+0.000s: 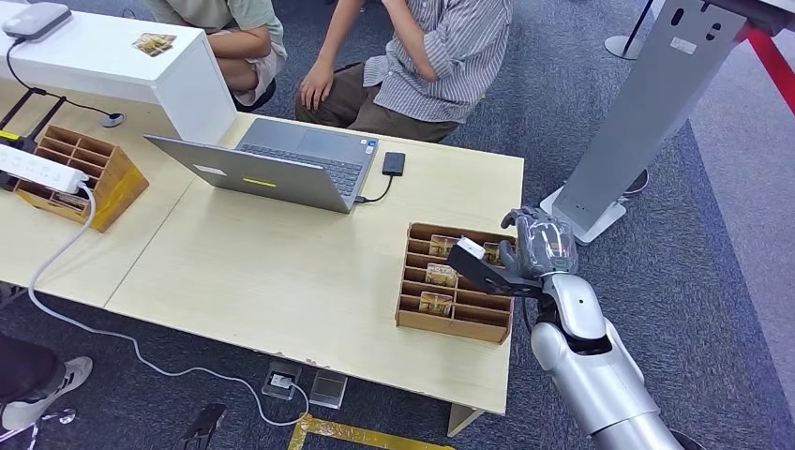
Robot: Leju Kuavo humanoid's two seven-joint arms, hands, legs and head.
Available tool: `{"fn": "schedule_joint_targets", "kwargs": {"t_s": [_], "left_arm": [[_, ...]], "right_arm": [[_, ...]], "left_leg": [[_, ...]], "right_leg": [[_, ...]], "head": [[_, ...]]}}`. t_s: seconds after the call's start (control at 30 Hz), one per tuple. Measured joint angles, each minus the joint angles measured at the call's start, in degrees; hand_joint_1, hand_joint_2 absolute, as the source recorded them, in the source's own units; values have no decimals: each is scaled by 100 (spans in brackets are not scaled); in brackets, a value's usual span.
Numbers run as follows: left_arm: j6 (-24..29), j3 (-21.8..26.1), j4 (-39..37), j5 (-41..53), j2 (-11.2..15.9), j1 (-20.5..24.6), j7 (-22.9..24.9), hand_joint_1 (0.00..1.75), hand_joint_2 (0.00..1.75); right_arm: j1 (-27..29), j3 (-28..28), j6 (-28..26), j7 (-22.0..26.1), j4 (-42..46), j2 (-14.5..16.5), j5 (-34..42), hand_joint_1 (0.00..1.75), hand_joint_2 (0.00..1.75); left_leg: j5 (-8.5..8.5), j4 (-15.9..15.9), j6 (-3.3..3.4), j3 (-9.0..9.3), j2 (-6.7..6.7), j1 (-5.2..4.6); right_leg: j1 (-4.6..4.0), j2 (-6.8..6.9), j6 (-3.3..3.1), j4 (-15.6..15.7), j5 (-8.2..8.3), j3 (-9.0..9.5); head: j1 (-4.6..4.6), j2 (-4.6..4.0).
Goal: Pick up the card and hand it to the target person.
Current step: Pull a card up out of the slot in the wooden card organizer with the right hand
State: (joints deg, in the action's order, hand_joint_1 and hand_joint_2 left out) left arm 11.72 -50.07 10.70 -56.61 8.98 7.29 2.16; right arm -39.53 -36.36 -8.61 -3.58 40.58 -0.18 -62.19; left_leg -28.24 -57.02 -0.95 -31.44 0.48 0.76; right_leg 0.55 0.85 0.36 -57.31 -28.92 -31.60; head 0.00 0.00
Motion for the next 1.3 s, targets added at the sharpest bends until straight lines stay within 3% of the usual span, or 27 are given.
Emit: {"fn": "schedule_joint_targets", "kwargs": {"t_s": [0.77,1.3], "left_arm": [[268,210,23,-193,-150,-12,196,0,175],[245,200,27,-165,-117,-9,175,0,175]], "right_arm": [[84,-575,62,42,-25,191,-92,96,175],[234,-557,152,-168,332,-166,-92,96,175]], "left_leg": [[2,2,0,2,0,-1],[4,3,1,7,-14,0]], "right_leg": [[1,0,0,2,1,1],[0,16,2,6,0,8]], "head": [[0,0],[0,0]]}}
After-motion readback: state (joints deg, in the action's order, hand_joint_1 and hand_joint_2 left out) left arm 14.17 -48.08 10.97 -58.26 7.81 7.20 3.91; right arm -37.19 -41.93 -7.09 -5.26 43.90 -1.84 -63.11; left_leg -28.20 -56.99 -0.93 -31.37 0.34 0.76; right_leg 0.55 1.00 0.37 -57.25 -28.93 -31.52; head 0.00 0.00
